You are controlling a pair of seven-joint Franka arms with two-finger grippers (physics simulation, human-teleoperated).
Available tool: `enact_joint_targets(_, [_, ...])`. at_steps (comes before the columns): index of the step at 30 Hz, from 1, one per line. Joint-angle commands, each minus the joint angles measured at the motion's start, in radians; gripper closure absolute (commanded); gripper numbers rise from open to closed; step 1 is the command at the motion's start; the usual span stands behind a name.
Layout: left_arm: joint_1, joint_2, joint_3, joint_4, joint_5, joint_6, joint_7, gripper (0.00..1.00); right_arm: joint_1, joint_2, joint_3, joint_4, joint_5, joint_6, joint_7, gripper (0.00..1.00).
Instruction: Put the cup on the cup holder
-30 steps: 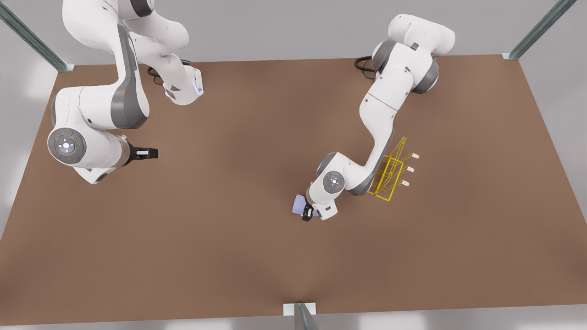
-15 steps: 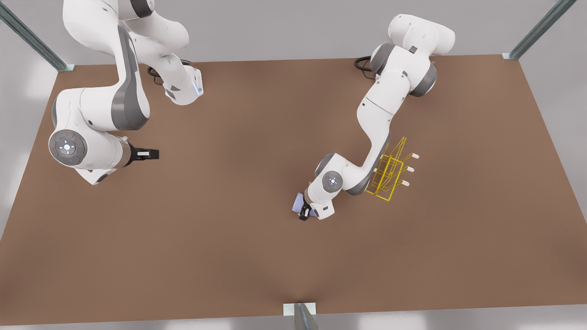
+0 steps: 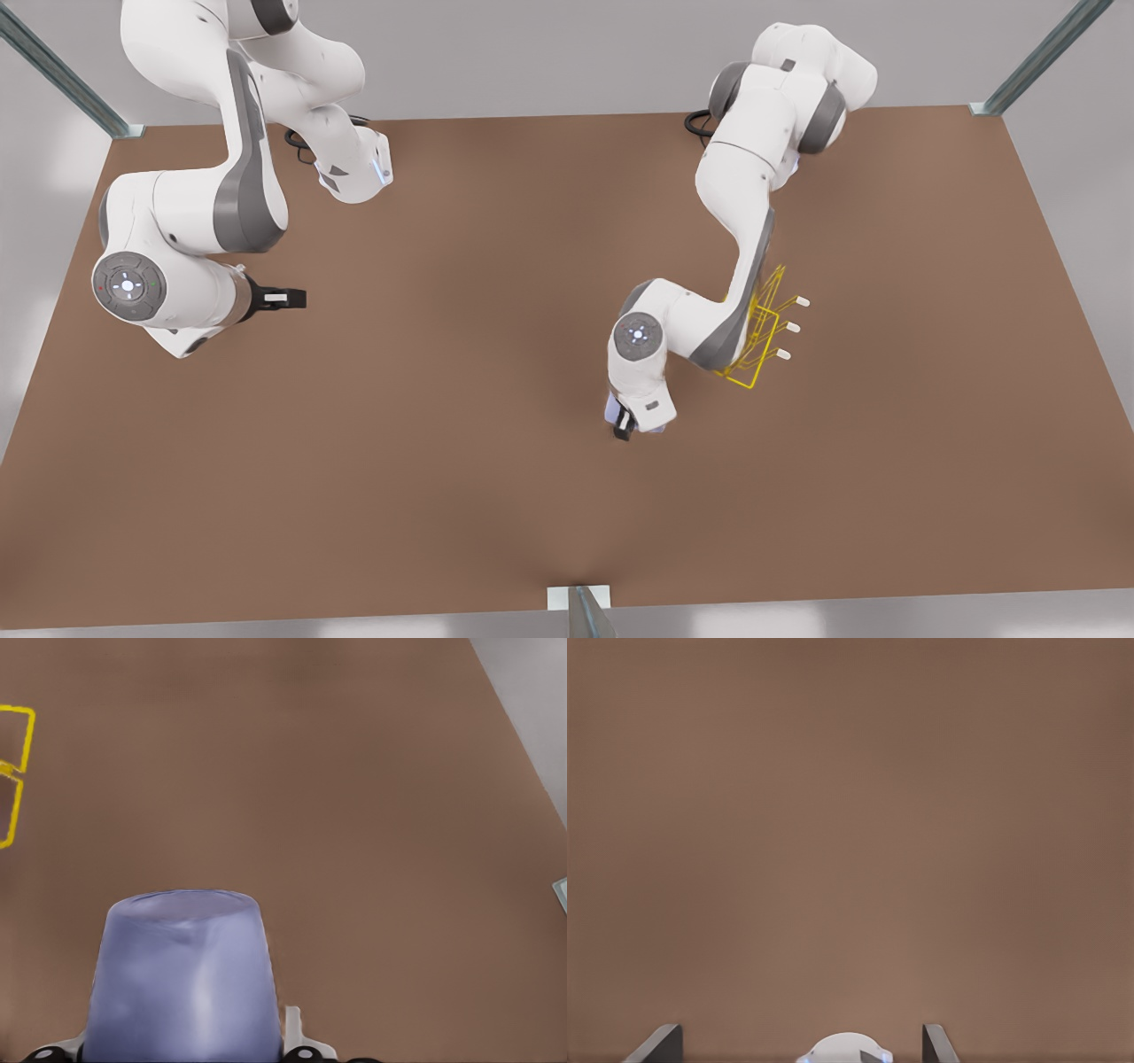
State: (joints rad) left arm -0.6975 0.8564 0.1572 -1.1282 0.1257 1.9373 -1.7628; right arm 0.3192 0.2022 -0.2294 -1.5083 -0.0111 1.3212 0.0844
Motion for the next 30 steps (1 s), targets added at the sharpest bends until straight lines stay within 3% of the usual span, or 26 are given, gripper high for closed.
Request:
enact_joint_targets(1, [-0.045,0.007,0.036,0.018,0.324,-0.58,-0.113,0.28,-0.002,-0.001,-0.001,0.0,0.002,0.0,-0.012,0.0])
enact_joint_targets(2, [-0.146,0.012,0.166,-0.005,0.379,-0.604,-0.122,0.28,-0.003,-0.001,-0.001,0.0,0.006,0.001,-0.012,0.0])
enact_joint_targets(3, [-0.312,0.004,0.378,-0.093,0.374,-0.598,-0.11,0.27,-0.003,-0.001,-0.002,-0.001,0.008,0.01,-0.025,0.0])
enact_joint_targets(6, [-0.718,0.059,0.804,-0.416,0.376,-0.529,-0.067,0.27,-0.006,-0.001,-0.004,-0.001,0.008,0.01,-0.028,0.0])
enact_joint_targets(8, [-0.908,0.108,0.998,-0.498,0.376,-0.532,0.092,0.27,-0.006,-0.001,-0.004,-0.001,0.01,0.01,-0.028,0.0])
enact_joint_targets(10, [-0.981,0.121,1.076,-0.498,0.359,-0.531,0.186,0.27,-0.006,0.0,-0.004,-0.001,0.008,0.012,-0.028,0.0])
enact_joint_targets(14, [-0.985,0.158,1.069,-0.532,0.321,-0.518,0.163,0.25,-0.005,0.002,-0.004,-0.004,0.01,0.024,-0.025,0.0])
enact_joint_targets(21, [-0.886,0.199,0.927,-0.544,0.256,-0.416,-0.073,0.25,-0.005,0.016,-0.004,-0.004,0.01,0.026,-0.026,0.0])
enact_joint_targets(30, [-0.886,0.22,0.897,-0.539,0.213,-0.383,-0.162,0.25,-0.005,0.019,-0.004,-0.004,0.01,0.027,-0.026,0.0])
